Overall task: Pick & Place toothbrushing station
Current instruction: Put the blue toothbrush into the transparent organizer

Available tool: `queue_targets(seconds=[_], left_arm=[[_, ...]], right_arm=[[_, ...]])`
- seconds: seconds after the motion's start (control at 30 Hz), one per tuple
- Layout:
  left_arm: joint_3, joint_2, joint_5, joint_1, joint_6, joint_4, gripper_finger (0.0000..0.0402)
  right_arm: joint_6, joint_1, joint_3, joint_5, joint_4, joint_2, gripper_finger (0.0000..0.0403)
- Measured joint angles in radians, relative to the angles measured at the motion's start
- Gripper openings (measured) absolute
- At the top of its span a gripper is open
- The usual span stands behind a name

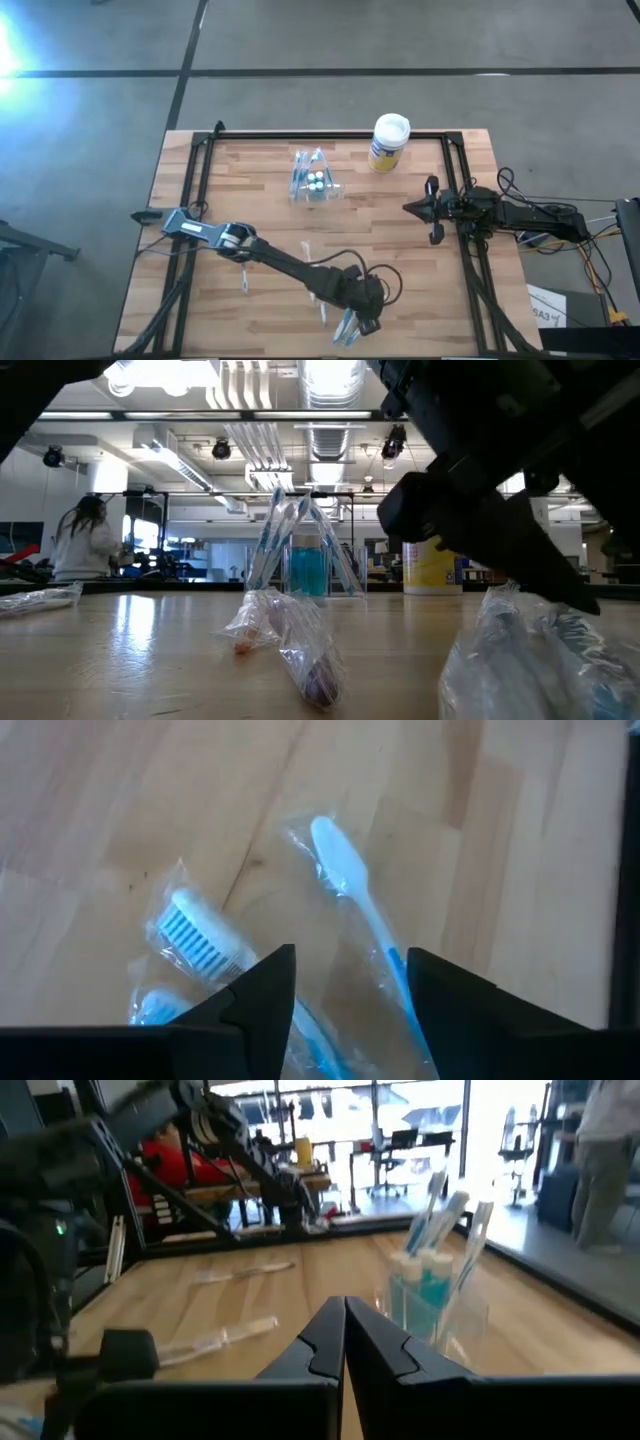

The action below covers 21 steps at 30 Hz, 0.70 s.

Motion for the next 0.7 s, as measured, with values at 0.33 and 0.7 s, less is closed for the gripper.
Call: queue_targets(seconds=[0.33, 0.7], left_arm=[[-0.017, -0.004, -0.001, 0.000, 0.037, 0.026, 0.0197], [0.006, -0.010, -0.019, -0.007, 0.039, 0.048, 0.0197]], right_arm=[[-0.035, 0.000, 0.000, 0.003, 0.094, -0.002, 0.0008], [-0.050, 0.000, 0.000, 0.003, 0.093, -0.002, 0.0008]])
